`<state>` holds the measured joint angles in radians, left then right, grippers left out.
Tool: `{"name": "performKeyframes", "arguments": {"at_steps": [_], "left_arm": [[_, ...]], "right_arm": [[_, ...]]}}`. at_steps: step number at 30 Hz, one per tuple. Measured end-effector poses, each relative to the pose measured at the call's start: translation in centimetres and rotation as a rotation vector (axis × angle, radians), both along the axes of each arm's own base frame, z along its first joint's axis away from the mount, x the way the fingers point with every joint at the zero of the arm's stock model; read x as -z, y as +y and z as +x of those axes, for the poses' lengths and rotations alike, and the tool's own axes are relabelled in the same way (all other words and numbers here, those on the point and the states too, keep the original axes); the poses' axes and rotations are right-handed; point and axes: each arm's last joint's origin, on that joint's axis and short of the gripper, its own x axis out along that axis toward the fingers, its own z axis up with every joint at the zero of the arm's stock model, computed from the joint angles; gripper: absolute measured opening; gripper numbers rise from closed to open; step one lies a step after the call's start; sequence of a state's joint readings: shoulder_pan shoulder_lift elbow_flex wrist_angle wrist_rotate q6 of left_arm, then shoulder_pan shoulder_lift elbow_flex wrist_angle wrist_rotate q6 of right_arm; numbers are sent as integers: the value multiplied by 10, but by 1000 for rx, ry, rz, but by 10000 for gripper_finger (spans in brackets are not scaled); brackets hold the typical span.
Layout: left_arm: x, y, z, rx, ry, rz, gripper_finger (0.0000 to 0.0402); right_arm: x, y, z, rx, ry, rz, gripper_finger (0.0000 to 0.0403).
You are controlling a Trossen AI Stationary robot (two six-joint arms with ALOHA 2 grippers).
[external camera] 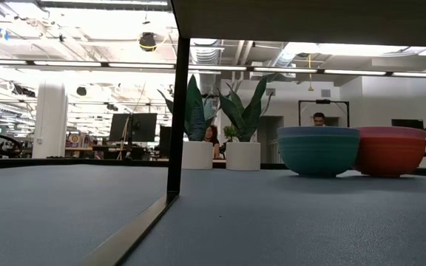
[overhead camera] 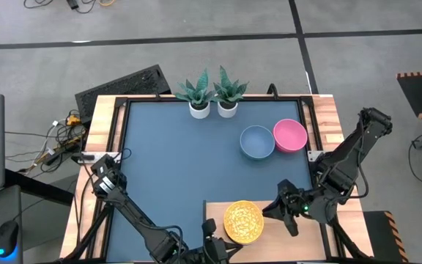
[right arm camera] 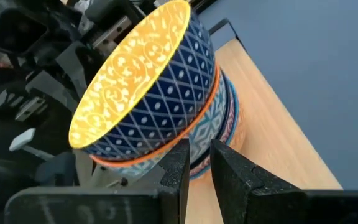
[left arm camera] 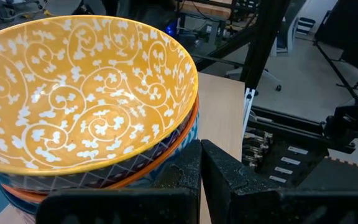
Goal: Place and stack bowls onto a shelf
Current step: Adjust the stacked bowls on the shelf
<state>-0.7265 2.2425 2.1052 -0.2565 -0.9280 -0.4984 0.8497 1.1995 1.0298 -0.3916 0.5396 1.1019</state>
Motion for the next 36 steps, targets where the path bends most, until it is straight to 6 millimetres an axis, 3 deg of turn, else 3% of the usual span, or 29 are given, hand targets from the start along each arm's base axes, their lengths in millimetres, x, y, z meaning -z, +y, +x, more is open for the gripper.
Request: {"name": "performKeyframes", "arguments": {"at_steps": [12, 21, 27, 36], "left_arm": [[-1, 0, -1, -27, -12, 15, 0], [-27, -15, -33, -131, -90, 46, 0], [-16, -16, -42, -177, -49, 52, 0], [-7, 1, -32, -197, 18, 60, 0]], "right_arm": [[3, 0, -1, -33, 43, 9, 90], [5, -1, -2, -31, 57, -8, 90], [5, -4, 1, -22, 54, -18, 90], [5, -5, 2, -18, 52, -23, 90]]}}
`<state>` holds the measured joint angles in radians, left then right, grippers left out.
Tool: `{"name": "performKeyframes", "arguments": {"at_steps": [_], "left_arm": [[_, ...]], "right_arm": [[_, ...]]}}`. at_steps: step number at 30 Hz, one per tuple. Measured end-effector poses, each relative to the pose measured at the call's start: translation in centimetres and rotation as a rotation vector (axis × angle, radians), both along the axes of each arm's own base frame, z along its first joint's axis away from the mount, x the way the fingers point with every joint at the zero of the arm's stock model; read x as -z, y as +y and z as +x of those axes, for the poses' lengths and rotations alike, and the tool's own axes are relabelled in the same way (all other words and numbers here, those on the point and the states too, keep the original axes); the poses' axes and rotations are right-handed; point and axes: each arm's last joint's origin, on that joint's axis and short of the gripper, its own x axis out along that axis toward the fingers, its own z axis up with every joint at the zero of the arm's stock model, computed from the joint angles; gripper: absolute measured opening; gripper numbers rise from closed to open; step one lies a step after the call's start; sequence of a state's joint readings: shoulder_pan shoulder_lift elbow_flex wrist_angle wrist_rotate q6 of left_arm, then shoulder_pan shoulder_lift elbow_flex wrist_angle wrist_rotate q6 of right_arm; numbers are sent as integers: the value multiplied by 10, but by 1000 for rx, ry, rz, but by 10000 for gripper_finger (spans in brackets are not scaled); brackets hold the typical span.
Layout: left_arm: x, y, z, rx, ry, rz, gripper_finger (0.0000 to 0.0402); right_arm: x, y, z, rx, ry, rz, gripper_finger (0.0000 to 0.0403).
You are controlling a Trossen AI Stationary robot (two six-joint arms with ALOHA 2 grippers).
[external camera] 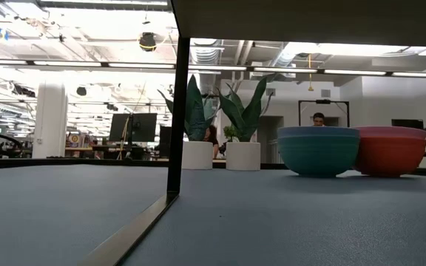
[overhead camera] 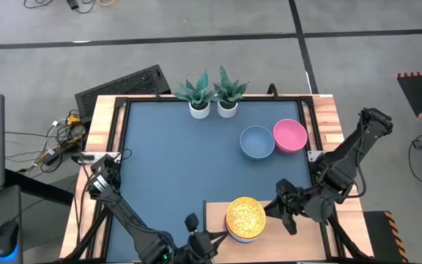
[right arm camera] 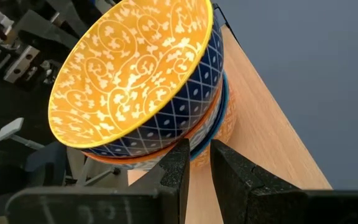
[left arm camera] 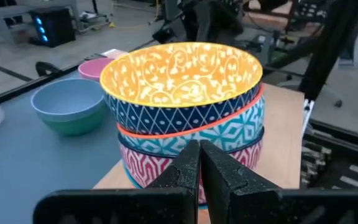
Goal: Place and stack bowls onto a shelf
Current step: Adjust the stacked bowls on the shelf
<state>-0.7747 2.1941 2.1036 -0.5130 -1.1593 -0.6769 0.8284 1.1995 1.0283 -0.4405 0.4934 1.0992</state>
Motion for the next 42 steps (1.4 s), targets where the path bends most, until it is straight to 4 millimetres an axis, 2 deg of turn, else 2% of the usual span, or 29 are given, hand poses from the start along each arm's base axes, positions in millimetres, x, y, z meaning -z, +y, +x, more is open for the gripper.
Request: {"name": "performKeyframes", "arguments": {"at_steps": [4, 19, 33, 42], "left_arm": [[6, 5, 6, 27, 23, -35, 0], [16, 7, 3, 36, 74, -74, 0], [17, 9, 4, 48, 94, -69, 0], [45, 11, 5, 23, 98, -146, 0]], "right_arm": [[0, 0, 0, 0, 0, 0, 90], [-2, 1, 0, 1, -15, 12, 90], [-3, 5, -2, 2, -18, 54, 90], [-11, 11, -10, -30, -31, 97, 90]]}}
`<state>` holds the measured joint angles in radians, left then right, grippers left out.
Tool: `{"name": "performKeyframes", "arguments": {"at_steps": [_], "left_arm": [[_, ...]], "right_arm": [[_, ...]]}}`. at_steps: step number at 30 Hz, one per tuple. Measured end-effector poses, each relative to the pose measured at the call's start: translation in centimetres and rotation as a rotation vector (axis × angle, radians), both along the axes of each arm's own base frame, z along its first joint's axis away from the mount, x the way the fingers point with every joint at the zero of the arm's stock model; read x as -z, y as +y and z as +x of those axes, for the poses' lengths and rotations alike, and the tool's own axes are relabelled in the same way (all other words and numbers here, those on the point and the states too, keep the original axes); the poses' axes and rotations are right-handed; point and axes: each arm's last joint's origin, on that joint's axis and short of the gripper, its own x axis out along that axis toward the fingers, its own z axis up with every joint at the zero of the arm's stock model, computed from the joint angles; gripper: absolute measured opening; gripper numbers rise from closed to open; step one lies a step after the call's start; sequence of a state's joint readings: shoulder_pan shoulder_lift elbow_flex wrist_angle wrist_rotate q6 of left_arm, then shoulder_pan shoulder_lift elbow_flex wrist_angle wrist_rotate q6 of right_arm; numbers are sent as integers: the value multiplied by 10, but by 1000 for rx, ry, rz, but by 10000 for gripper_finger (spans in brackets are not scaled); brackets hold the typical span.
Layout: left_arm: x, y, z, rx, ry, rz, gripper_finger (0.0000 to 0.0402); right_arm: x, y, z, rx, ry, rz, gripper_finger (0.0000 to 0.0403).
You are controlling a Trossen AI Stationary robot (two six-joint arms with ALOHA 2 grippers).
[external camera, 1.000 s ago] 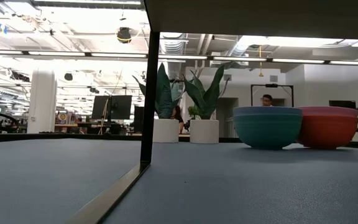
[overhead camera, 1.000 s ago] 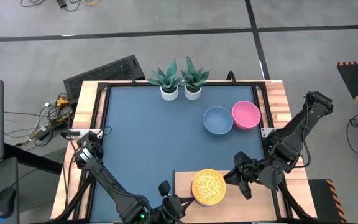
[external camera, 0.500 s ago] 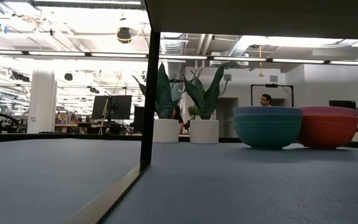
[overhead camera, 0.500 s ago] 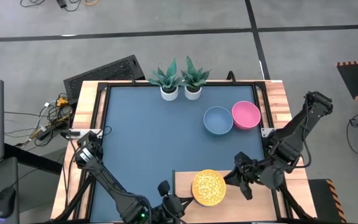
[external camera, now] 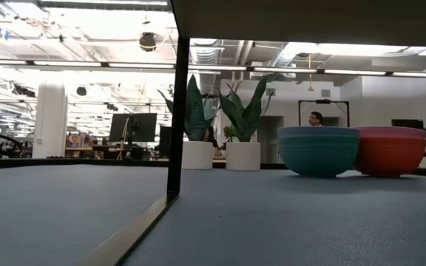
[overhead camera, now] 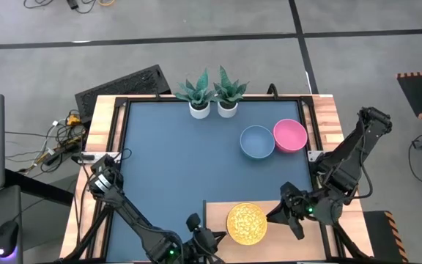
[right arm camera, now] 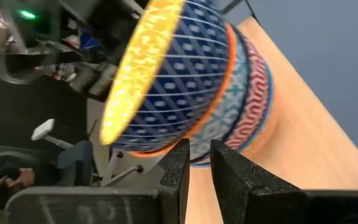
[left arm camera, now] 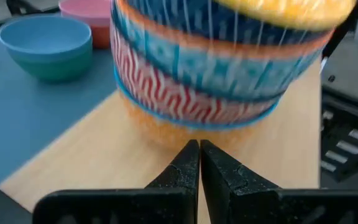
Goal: Place and stack bowls onto a shelf
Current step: Adjust the stacked bowls on the shelf
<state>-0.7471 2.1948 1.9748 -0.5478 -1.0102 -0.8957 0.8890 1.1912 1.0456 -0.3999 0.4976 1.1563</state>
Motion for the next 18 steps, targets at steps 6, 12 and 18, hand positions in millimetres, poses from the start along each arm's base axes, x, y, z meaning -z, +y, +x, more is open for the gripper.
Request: {"name": "performKeyframes", "arguments": {"at_steps": [6, 12, 18], "left_arm": [[-3, -2, 3, 18, -23, 15, 0], [-14, -4, 3, 20, -44, 48, 0], [-28, -4, 2, 29, -44, 93, 0]], "right_arm": [[-10, 2, -1, -14, -24, 14, 90], [-6, -2, 3, 12, -6, -37, 90], [-4, -6, 5, 33, 7, -64, 90]]}}
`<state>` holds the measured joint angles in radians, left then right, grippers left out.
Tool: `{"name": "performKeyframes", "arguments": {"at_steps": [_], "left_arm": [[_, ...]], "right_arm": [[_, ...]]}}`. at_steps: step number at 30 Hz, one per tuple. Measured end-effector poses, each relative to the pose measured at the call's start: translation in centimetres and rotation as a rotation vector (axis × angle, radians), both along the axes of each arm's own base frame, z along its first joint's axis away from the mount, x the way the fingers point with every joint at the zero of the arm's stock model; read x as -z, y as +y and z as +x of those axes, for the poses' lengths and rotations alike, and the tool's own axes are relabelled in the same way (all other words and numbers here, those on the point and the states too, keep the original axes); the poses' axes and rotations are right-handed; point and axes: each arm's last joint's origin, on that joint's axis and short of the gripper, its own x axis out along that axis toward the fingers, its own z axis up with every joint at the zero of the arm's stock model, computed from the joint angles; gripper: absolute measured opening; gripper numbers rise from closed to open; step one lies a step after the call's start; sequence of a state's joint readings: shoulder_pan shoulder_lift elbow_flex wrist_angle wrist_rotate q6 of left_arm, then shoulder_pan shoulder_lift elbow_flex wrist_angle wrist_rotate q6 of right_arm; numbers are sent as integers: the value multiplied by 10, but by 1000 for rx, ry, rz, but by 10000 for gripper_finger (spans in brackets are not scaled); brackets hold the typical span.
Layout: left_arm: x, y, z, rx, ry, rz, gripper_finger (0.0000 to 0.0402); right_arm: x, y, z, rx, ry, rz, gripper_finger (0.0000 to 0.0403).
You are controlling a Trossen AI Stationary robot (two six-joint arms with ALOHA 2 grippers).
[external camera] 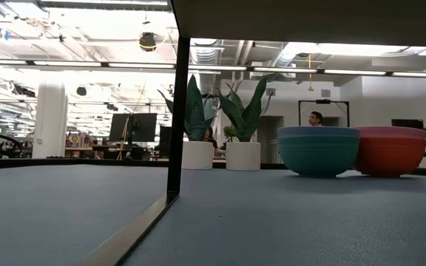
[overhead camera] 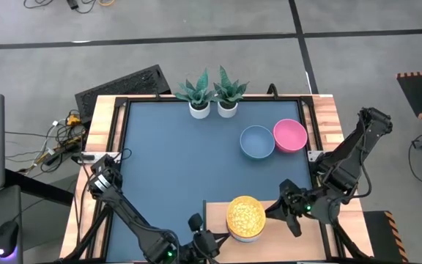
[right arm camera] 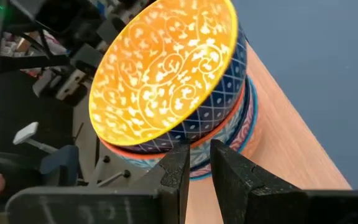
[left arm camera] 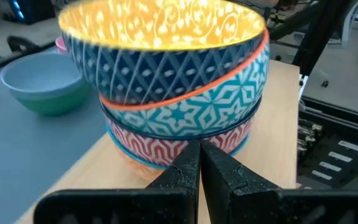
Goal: Place and stack bowls onto a shelf
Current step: Adjust the stacked bowls on the shelf
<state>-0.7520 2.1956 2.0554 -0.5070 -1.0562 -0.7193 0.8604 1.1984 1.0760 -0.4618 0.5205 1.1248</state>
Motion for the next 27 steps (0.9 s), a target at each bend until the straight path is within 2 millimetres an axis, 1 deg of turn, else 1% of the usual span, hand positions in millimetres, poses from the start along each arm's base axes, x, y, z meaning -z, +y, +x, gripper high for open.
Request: {"name": "performKeyframes", "arguments": {"at_steps": [5, 15, 18, 21, 23, 27], "left_arm": [[-3, 2, -1, -39, -10, 34, 0], [-2, 4, 0, -39, -8, 19, 0], [-1, 4, 1, -35, -7, 1, 0], [-1, 4, 1, -31, -3, 8, 0], [-1, 4, 1, -28, 2, 19, 0], [-1, 4, 1, -28, 1, 17, 0]], "right_arm": [[1, 0, 0, 0, 4, -4, 90], [1, 0, 0, -3, 5, -3, 90], [1, 1, -2, -18, 14, -7, 90], [0, 5, -7, -3, -18, -30, 90], [-5, 8, -12, 1, -54, -61, 90], [-23, 17, -20, -56, -159, -102, 90]]}}
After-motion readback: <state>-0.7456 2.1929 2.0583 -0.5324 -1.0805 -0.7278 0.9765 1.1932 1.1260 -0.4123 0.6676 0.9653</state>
